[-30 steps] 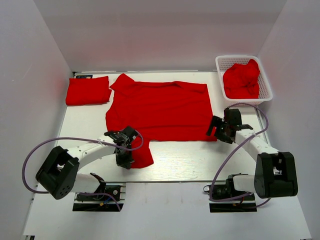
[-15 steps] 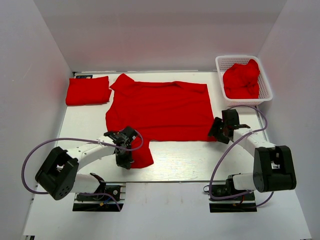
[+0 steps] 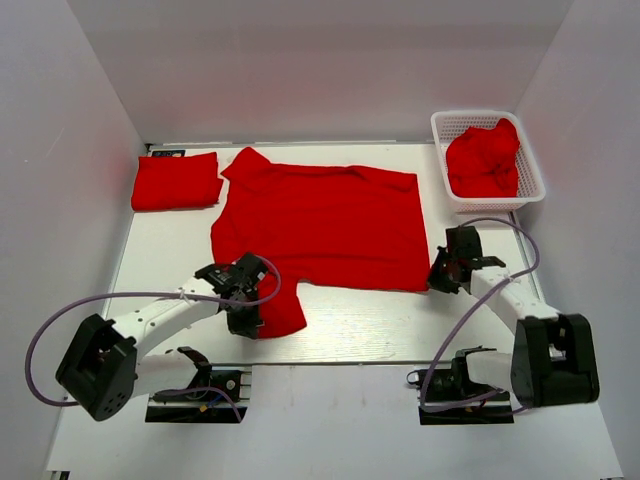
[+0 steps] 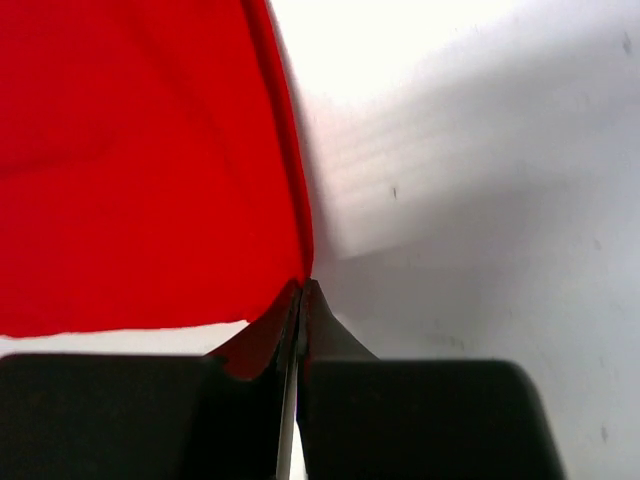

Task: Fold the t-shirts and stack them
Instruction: Grap the side of the flattened tshirt closest away from the robot with both arms, then fold the flattened tshirt in 1/3 of the way

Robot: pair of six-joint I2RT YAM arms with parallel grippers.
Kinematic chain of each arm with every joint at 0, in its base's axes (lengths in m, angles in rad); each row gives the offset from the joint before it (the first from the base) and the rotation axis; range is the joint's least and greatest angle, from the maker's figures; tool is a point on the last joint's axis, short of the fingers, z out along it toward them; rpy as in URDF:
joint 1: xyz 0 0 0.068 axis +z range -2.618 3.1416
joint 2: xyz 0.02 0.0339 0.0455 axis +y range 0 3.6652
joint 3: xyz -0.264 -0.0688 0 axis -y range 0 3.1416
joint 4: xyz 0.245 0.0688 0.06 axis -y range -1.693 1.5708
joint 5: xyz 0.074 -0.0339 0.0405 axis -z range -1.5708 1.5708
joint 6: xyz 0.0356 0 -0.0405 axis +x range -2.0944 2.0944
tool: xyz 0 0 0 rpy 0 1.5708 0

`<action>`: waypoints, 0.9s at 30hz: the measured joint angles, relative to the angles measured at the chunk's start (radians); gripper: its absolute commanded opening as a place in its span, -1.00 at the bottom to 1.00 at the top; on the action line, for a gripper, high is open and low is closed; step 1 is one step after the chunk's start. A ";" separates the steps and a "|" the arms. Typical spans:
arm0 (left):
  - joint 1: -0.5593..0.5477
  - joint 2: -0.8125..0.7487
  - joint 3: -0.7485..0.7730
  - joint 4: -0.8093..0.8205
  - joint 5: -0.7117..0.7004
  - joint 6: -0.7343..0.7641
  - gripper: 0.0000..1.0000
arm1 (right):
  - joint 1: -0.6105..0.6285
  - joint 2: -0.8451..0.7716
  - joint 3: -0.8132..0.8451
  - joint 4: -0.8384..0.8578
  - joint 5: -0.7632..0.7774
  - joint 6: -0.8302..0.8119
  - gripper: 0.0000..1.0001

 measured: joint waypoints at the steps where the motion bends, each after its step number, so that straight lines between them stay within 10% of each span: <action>1: 0.000 -0.013 0.000 -0.013 0.014 0.002 -1.00 | 0.000 -0.028 0.000 -0.029 0.001 0.000 -1.00; 14: 0.000 -0.104 0.128 -0.312 0.136 0.101 -1.00 | 0.001 -0.227 0.021 -0.401 0.029 0.004 -1.00; 27: 0.020 0.058 0.339 -0.189 0.112 0.150 -1.00 | 0.001 -0.158 0.064 -0.403 0.029 -0.012 -1.00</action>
